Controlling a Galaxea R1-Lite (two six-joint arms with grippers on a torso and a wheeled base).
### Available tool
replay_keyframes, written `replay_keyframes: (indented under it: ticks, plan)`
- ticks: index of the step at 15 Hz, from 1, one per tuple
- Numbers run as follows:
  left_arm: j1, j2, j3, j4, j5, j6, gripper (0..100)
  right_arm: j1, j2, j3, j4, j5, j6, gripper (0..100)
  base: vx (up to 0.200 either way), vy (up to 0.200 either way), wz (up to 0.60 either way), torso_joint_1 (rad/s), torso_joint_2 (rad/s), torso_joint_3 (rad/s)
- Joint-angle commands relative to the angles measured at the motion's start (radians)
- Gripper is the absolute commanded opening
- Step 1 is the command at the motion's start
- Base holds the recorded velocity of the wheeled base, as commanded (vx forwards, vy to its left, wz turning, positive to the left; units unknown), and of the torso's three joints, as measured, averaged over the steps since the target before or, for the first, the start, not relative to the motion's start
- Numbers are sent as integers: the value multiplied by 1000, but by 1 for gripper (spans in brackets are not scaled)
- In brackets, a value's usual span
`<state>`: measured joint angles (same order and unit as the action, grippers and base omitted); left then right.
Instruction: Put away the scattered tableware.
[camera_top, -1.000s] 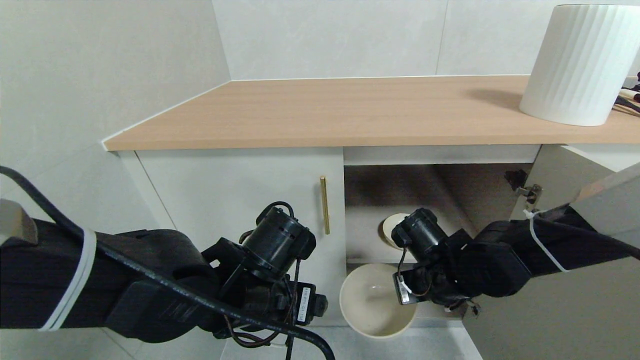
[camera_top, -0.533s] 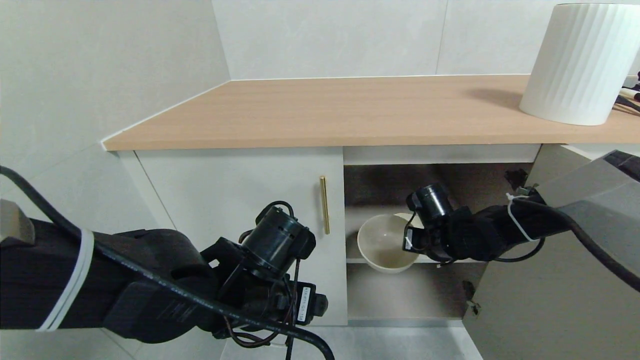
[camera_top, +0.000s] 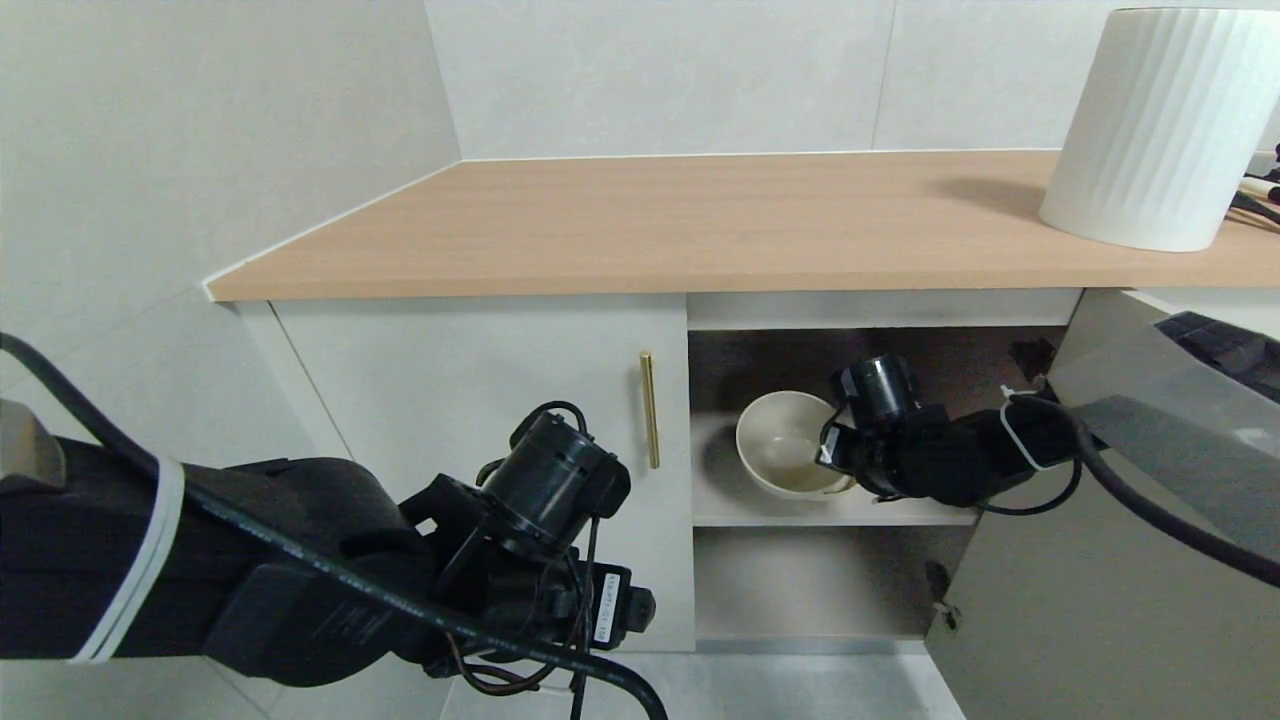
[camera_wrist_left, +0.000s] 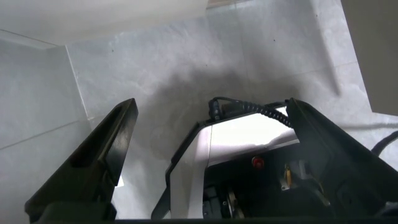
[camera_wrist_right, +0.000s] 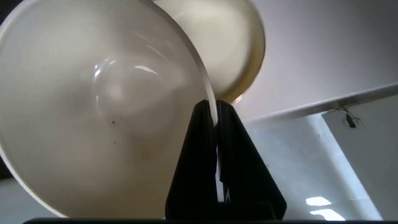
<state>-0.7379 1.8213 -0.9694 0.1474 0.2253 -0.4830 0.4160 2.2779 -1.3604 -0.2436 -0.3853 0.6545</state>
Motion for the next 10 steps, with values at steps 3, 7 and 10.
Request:
replay_keyframes:
  ticks: [3, 7, 10]
  plan:
    - [0, 1, 0, 0, 12, 0, 100, -37, 54, -54, 0, -3, 20, 0, 0, 0, 0, 0, 0, 0]
    - [0, 1, 0, 0, 14, 0, 100, -66, 94, -95, 4, -3, 20, 0, 0, 0, 0, 0, 0, 0]
    - [0, 1, 1, 0, 20, 0, 100, -74, 111, -108, 6, -9, 20, 0, 0, 0, 0, 0, 0, 0]
